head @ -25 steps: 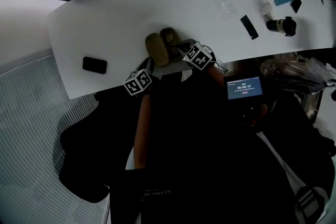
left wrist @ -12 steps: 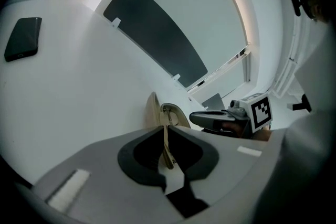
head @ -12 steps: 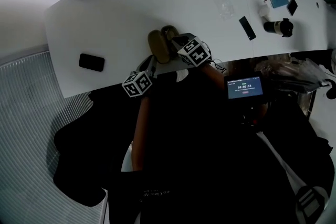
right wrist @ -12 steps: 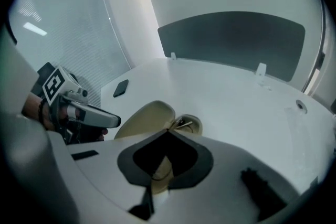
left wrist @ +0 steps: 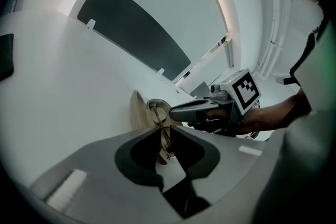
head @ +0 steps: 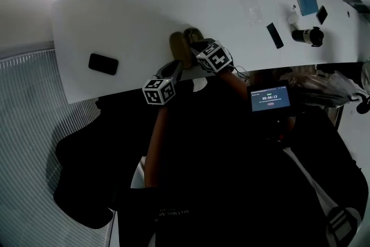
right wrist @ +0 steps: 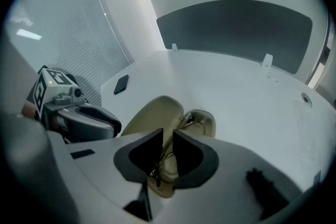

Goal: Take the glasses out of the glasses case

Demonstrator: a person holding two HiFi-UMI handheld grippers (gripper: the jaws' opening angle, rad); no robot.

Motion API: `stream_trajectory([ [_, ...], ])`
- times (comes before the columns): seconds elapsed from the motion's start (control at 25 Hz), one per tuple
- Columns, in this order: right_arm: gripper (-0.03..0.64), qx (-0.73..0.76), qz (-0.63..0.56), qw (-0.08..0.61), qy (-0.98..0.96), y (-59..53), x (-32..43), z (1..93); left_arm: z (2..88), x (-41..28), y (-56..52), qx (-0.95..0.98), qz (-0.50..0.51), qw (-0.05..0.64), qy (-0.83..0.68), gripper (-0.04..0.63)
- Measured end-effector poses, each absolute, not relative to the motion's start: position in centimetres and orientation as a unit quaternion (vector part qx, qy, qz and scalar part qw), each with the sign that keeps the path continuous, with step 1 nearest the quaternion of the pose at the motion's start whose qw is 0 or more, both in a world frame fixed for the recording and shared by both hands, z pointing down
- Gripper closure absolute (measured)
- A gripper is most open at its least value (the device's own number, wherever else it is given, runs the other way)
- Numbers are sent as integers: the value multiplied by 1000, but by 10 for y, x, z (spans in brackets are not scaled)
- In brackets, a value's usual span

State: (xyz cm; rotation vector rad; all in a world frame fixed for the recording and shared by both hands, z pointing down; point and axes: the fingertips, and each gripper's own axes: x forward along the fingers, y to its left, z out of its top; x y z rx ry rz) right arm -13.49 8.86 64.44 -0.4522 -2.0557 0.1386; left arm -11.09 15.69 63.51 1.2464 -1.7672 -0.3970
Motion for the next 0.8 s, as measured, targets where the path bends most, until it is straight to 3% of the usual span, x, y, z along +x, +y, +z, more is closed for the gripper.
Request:
stream_trajectory([
  [0.4, 506, -175, 62, 530, -827, 91, -128, 667, 637, -111, 164, 519, -164, 457, -703, 518],
  [0.8, 499, -163, 82, 556, -811, 96, -136, 682, 639, -104, 165, 530, -160, 461, -694, 512],
])
